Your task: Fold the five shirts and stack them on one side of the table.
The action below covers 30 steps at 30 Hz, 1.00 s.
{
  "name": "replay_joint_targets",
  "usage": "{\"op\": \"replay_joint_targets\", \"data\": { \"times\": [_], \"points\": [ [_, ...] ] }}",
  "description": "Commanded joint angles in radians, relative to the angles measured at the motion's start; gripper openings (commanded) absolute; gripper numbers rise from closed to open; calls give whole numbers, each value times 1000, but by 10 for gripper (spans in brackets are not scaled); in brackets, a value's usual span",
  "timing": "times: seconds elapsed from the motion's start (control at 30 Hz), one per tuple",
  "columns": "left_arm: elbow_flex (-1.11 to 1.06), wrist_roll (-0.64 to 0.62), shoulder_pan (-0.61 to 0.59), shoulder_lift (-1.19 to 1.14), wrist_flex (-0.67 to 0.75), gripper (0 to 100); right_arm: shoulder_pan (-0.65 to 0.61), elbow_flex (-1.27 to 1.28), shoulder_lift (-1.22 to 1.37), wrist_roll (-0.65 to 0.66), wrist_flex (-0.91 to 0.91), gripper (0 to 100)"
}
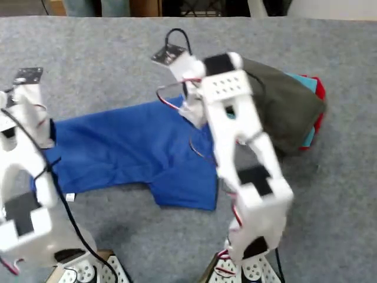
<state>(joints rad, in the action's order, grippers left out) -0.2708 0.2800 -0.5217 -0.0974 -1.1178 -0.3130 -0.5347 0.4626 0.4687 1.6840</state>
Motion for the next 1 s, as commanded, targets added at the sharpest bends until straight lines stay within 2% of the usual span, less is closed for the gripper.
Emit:
{"op": "replay_joint_targets", "data": {
  "times": [0.0,0.07,0.13,0.23,0.37,0.47,0.57,0.67,0.83,0.97],
  "points": [
    [-19,-140,2,-121,287,30,-11,-337,234,-64,-5,15],
    [8,-186,-21,-192,321,29,14,-487,375,-63,-5,15],
    [56,-206,-38,-238,288,29,52,-636,507,-63,-8,15],
    [133,-207,-50,-262,232,29,97,-865,691,-61,-9,15],
    [151,-203,-53,-284,232,29,132,-1152,880,-25,-6,15],
    [148,-201,-54,-285,227,29,135,-1104,865,52,-2,15],
    [148,-199,-58,-284,215,29,137,-1084,820,68,12,15],
    [176,-169,-56,-252,126,29,133,-1113,765,68,69,15],
    [174,-109,-48,-91,12,29,137,-1076,634,64,84,15],
    [93,-109,-54,74,5,29,109,-875,466,68,86,18]
  ]
}}
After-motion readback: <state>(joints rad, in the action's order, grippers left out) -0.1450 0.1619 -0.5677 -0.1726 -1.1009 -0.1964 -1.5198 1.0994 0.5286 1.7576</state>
